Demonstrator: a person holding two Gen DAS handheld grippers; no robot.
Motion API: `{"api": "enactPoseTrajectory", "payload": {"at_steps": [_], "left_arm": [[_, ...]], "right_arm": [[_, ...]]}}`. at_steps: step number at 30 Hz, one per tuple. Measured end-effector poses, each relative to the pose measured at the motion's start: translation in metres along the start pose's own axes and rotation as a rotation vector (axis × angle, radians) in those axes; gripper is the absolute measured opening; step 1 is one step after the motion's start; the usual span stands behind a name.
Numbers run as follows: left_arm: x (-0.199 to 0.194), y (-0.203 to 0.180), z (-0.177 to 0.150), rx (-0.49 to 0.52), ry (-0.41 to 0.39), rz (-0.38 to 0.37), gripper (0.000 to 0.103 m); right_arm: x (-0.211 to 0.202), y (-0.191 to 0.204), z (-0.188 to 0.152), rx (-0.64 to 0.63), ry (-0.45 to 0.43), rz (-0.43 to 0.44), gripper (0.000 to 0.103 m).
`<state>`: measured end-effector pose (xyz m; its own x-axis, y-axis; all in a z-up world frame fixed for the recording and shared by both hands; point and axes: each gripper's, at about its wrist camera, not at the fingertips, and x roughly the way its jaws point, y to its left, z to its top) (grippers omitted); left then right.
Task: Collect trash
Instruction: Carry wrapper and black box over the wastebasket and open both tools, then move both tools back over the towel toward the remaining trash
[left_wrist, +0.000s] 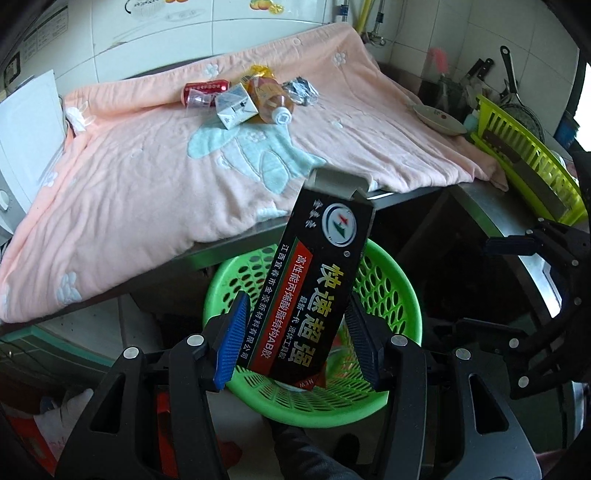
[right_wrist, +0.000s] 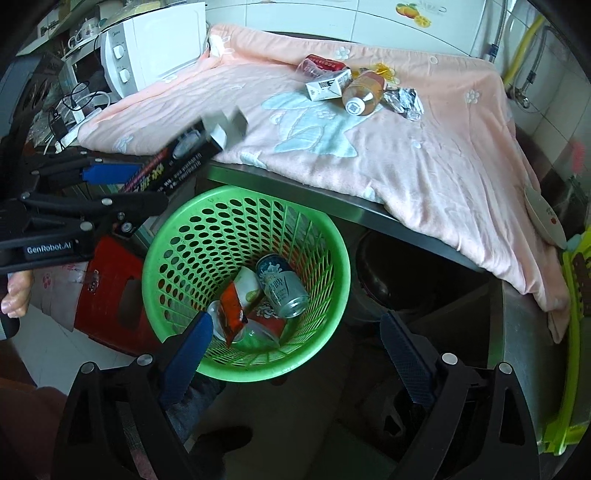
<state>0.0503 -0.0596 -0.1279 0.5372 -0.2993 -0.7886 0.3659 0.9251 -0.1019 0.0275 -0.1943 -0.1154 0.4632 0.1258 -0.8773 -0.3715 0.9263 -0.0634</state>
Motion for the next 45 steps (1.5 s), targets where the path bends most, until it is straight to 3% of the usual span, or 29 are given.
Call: {"api": "enactPoseTrajectory", "payload": {"at_steps": [11, 21, 33, 45], "left_arm": [[0.001, 0.004, 0.005, -0.007, 0.006, -0.005, 0.065], [0.0, 0.031, 0.019, -0.061, -0.006, 0.029, 0.072], [0.012, 0.065, 0.04, -0.107, -0.006, 0.05, 0.077], [0.034, 0.111, 0.066, -0.154, 0.004, 0.053, 0.078]], "right_arm": [[0.002, -0.005, 0.008, 0.016, -0.001, 0.003, 0.089], [0.01, -0.015, 0.047, 0.006, -0.02, 0.016, 0.089], [0.034, -0.04, 0.117, 0.022, -0.005, 0.025, 0.089], [0.073, -0.113, 0.214, 0.136, -0.005, -0.003, 0.089]]}}
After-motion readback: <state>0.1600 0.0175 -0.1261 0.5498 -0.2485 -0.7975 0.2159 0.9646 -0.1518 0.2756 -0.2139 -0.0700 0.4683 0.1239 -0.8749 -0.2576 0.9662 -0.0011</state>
